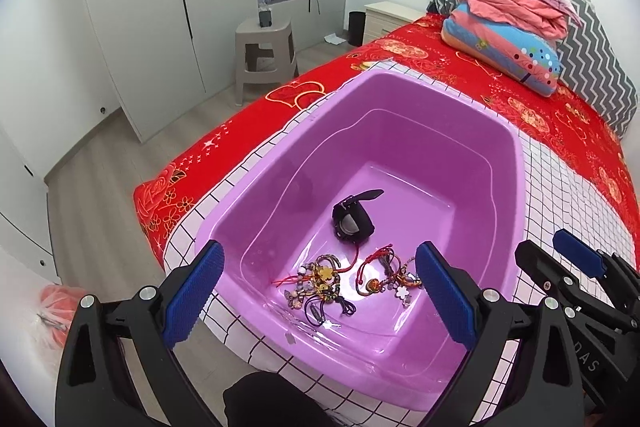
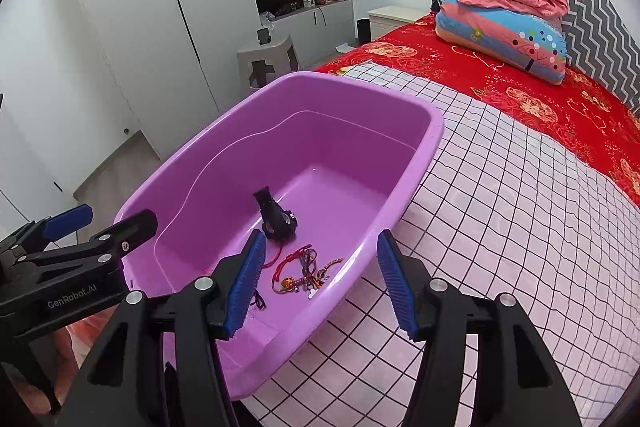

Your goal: Organize jewelry

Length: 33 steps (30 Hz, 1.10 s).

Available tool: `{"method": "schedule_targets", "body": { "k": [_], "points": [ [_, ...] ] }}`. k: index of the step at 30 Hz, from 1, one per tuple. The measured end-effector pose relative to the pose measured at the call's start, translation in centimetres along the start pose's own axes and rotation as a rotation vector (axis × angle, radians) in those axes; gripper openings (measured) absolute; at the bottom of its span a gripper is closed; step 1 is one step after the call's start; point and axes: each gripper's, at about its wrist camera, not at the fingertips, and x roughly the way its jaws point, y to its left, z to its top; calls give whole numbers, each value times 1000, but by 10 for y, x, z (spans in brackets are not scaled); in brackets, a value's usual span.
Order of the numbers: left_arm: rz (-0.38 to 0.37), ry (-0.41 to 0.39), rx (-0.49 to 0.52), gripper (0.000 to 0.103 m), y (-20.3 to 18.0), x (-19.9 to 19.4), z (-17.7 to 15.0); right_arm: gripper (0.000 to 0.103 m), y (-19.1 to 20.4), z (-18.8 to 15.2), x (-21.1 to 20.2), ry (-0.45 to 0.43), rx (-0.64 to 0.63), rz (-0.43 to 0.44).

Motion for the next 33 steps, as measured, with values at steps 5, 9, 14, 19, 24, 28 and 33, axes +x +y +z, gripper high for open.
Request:
{"method": "schedule_targets", "body": {
  "k": [5,9,14,19,24,28,33],
  "points": [
    [6,9,6,95,-4,-4,-3,56,-2,-4,-9,8,-1,-2],
    [16,5,11,95,-4,-6,-5,56,-1,-7,-13,13,-7,-2],
    [16,12,19,95,-4,-6,-6,56,0,-8,-17,12,-8,3],
    [12,12,19,95,-4,-9,-8,56,3,-9,-18,18,-14,5],
    [15,6,17,95,-3,-11,-9,56,3,-8,-19,13,-9,6],
    [15,8,13,95,-2,-10,-8,56,3,-8,-20,11,-9,9],
    [15,11,12,95,-1,-10,-8,56,4,-9,-21,9,-8,9]
  ]
}}
